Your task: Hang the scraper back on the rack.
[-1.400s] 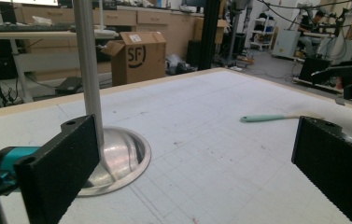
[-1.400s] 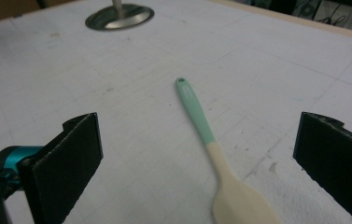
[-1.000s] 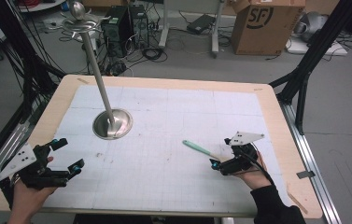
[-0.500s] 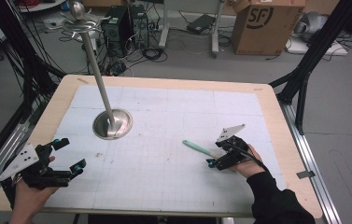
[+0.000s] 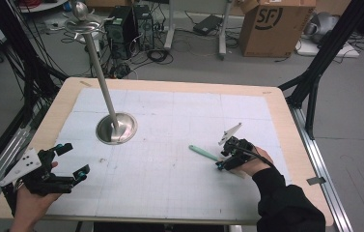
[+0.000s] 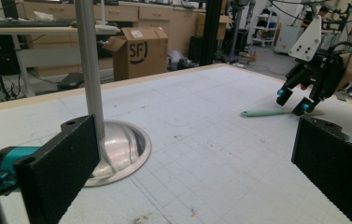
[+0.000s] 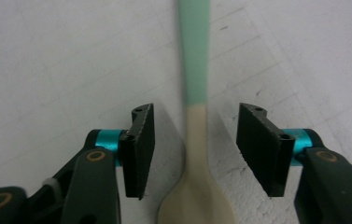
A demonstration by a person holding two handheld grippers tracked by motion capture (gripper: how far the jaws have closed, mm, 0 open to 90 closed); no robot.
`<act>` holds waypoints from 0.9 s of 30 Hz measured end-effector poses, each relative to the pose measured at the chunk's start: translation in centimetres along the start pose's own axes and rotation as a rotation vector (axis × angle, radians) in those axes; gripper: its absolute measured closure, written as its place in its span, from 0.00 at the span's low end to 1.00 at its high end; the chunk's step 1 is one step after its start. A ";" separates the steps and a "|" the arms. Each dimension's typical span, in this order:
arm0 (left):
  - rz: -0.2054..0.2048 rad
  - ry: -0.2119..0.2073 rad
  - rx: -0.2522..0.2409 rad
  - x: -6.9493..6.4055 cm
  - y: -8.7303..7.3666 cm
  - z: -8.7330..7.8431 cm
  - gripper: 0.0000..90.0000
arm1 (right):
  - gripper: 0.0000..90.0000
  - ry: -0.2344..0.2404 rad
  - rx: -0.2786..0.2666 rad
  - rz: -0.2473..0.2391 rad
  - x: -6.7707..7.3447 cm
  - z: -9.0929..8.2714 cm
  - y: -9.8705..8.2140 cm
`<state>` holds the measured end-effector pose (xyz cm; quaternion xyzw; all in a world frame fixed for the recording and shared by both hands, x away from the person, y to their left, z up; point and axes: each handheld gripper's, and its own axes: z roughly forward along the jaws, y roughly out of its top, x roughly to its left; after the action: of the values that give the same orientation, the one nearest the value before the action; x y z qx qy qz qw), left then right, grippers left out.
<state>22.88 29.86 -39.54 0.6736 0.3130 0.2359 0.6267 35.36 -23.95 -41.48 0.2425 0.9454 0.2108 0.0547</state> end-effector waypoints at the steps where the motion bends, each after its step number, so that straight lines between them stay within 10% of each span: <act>1: 0.000 0.000 0.000 0.0 0.0 0.0 0.02 | 0.55 0.002 0.014 0.001 0.1 0.0 0.1; 27: -0.006 0.003 -0.003 -0.1 0.0 -0.4 0.02 | 0.89 0.017 0.258 -0.054 0.0 0.6 3.1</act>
<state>22.54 30.12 -39.52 0.6715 0.3156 0.2355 0.6278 36.79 -21.28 -40.71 0.2202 0.9713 0.0878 0.0209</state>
